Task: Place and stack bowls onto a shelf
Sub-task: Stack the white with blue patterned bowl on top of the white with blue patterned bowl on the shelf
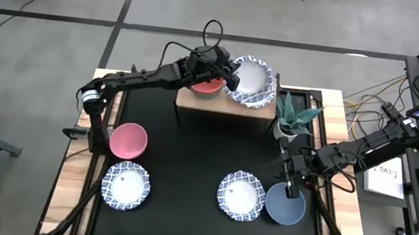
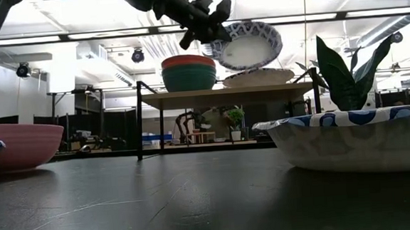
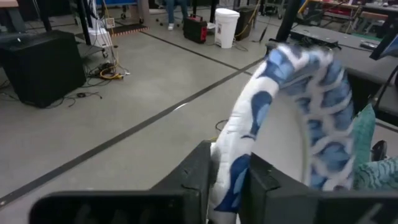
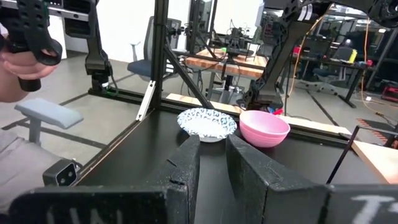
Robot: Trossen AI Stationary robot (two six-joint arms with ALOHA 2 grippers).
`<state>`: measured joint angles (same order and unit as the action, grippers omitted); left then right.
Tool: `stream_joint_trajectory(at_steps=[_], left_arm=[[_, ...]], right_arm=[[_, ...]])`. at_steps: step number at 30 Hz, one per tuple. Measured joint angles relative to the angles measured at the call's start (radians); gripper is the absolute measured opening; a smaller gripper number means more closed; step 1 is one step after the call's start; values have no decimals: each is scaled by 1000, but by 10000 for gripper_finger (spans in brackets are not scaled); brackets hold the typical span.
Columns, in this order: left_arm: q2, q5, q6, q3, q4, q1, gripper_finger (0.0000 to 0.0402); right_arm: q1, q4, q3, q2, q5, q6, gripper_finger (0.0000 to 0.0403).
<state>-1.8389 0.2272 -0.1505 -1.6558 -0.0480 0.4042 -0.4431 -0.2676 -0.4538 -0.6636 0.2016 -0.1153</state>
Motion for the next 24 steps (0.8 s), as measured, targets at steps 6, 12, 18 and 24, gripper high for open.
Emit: stream_joint_trajectory(at_steps=[6, 12, 18, 24], left_arm=[[0, 0, 1, 0, 3, 0, 74], [0, -1, 3, 0, 3, 0, 105], [3, -2, 27, 1, 4, 0, 138], [18, -3, 39, -6, -2, 0, 166]], right_arm=[[0, 0, 0, 0, 0, -6, 68], [0, 0, 0, 0, 0, -8, 68], [0, 0, 0, 0, 1, -8, 68], [0, 1, 0, 0, 8, 0, 68]])
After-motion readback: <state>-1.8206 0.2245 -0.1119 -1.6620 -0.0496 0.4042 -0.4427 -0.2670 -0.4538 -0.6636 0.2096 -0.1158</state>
